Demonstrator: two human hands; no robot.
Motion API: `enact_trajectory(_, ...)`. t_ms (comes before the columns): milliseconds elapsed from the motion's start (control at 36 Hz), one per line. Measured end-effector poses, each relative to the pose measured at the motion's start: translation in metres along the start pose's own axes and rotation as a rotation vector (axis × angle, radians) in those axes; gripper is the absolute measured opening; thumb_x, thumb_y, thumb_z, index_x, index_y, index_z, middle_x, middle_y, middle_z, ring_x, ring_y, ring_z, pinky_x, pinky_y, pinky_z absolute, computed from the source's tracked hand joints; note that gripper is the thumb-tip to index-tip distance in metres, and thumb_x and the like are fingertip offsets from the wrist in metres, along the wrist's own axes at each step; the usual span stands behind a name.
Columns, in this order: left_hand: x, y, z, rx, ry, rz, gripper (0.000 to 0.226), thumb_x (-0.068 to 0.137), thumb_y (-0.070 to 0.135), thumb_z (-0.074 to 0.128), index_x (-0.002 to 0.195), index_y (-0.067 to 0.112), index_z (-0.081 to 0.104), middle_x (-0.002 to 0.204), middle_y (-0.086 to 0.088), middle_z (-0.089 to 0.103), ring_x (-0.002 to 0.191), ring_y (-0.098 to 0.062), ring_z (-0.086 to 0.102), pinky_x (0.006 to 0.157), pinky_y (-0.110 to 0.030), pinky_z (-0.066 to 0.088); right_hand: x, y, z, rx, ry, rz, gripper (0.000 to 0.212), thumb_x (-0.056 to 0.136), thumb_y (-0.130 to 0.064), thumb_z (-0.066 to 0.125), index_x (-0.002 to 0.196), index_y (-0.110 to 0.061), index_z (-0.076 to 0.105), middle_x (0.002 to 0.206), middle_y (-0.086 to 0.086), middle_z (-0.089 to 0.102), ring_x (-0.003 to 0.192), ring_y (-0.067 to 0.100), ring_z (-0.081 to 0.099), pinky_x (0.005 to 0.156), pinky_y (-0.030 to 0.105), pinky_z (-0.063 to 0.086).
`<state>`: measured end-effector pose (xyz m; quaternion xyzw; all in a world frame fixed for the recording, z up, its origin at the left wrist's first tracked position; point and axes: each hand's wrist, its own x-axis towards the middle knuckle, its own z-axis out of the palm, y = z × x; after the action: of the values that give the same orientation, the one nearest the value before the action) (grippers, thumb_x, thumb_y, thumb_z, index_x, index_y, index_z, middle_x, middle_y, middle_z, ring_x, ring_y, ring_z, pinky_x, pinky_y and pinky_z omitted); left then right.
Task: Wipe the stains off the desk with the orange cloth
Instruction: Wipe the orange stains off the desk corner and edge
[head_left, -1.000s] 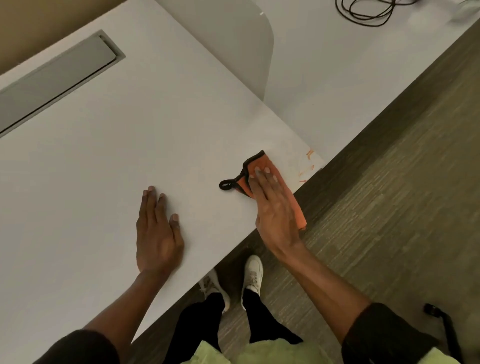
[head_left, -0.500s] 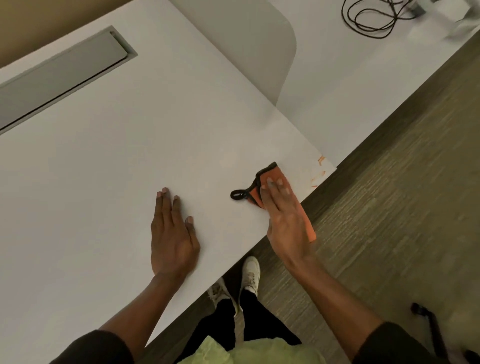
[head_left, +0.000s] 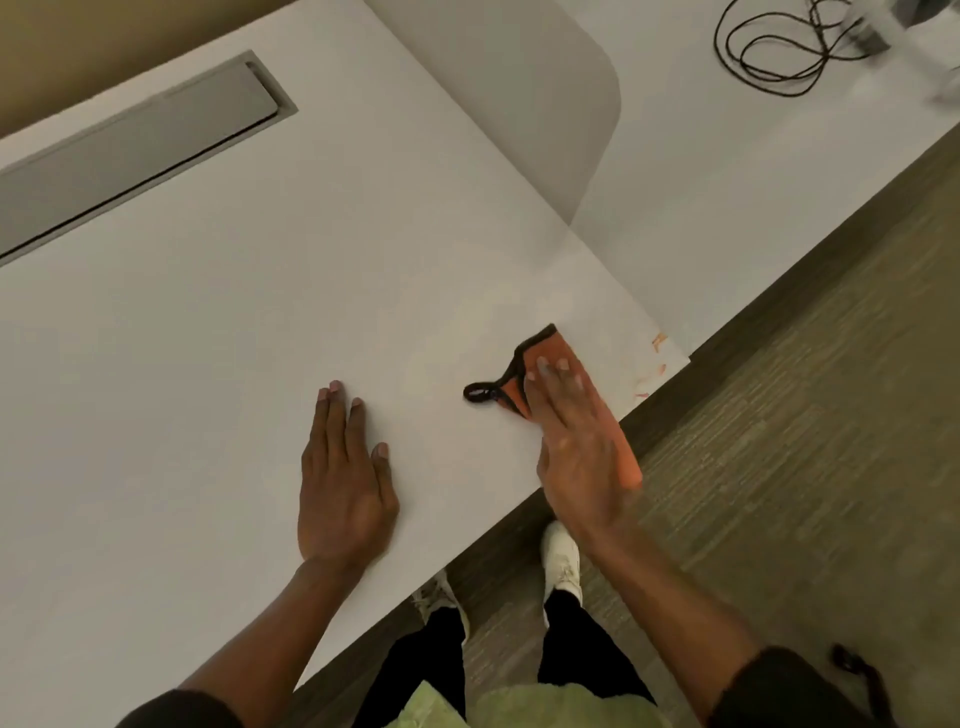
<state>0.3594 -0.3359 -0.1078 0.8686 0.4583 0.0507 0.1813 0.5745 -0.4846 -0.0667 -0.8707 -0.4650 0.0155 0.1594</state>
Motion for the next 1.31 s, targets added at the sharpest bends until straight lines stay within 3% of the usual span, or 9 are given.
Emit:
enact_trajectory(83,0.001,0.002,-0.001,0.001,0.007,-0.004,0.064,0.115,0.040,0.028,0.172,0.012,0.025,0.185,0.001,0.006,0.171,-0.014,-0.001,0.135,-0.042,0.016,-0.016,0.004,0.001,0.041,-0.021,-0.067,0.070,0.087,0.017,0.065,0.153,-0.003,0.051,0.164,0.017,0.045,0.157,0.038,0.036,0.123,0.057,0.041)
enact_trajectory(167,0.001,0.007,-0.003,0.014,0.002,-0.027,0.064,0.115,0.040,0.029,0.172,0.011,0.027,0.185,-0.001,0.008,0.171,-0.016,0.001,0.136,-0.042,0.015,0.025,0.025,0.002,0.062,-0.030,-0.074,0.068,0.087,0.018,0.063,0.151,-0.002,0.053,0.162,0.018,0.048,0.155,0.040,0.038,0.123,0.056,0.042)
enact_trajectory(333,-0.002,0.025,-0.005,0.072,-0.013,-0.107,0.067,0.114,0.043,0.026,0.171,0.008,0.029,0.185,-0.005,0.011,0.171,-0.022,0.005,0.136,-0.047,0.016,0.111,0.055,0.003,0.140,-0.076,-0.049,0.064,0.099,0.014,0.049,0.160,-0.005,0.041,0.171,0.014,0.035,0.163,0.032,0.022,0.135,0.046,0.021)
enact_trajectory(500,-0.007,0.100,0.015,-0.016,0.073,-0.298,0.058,0.116,0.038,0.038,0.166,0.009,0.035,0.183,-0.008,0.014,0.171,-0.025,0.006,0.135,-0.043,0.009,0.032,0.066,-0.016,0.148,-0.090,-0.155,0.071,0.091,0.016,0.058,0.157,-0.005,0.044,0.168,0.016,0.038,0.161,0.035,0.027,0.131,0.053,0.028)
enact_trajectory(667,0.003,0.168,0.043,-0.084,0.056,-0.272,0.069,0.114,0.047,0.039,0.170,0.008,0.026,0.184,-0.010,0.005,0.171,-0.024,-0.001,0.136,-0.042,0.005,0.008,0.087,-0.031,0.150,-0.152,-0.226,0.067,0.091,0.011,0.055,0.156,-0.006,0.048,0.166,0.015,0.043,0.160,0.035,0.030,0.128,0.054,0.035)
enact_trajectory(861,0.004,0.168,0.051,-0.036,0.121,-0.275,0.064,0.113,0.052,0.029,0.164,0.015,0.032,0.183,-0.007,0.013,0.171,-0.023,0.005,0.135,-0.042,0.009,0.106,0.090,-0.016,0.128,-0.168,-0.181,0.066,0.102,0.007,0.048,0.164,-0.009,0.031,0.175,0.012,0.026,0.165,0.030,0.015,0.135,0.045,0.018)
enact_trajectory(972,0.004,0.168,0.052,-0.033,0.134,-0.274,0.065,0.113,0.052,0.026,0.164,0.013,0.034,0.183,-0.008,0.014,0.171,-0.023,0.006,0.136,-0.044,0.012,0.081,0.089,-0.017,0.127,-0.160,-0.219,0.068,0.100,0.007,0.045,0.165,-0.008,0.029,0.175,0.014,0.024,0.165,0.031,0.013,0.136,0.046,0.013)
enact_trajectory(1139,0.005,0.167,0.054,-0.023,0.138,-0.273,0.064,0.114,0.049,0.028,0.165,0.011,0.034,0.183,-0.010,0.015,0.171,-0.025,0.007,0.135,-0.043,0.010,-0.017,0.102,-0.036,0.134,-0.207,-0.261,0.075,0.088,0.007,0.043,0.162,-0.004,0.034,0.172,0.019,0.028,0.163,0.037,0.018,0.132,0.056,0.025)
enact_trajectory(1306,0.005,0.166,0.056,-0.003,0.136,-0.268,0.063,0.114,0.049,0.024,0.165,0.012,0.032,0.183,-0.009,0.013,0.171,-0.024,0.006,0.136,-0.044,0.011,0.055,0.109,-0.029,0.137,-0.182,-0.174,0.068,0.097,0.012,0.049,0.161,-0.009,0.037,0.172,0.012,0.032,0.164,0.032,0.020,0.134,0.050,0.023)
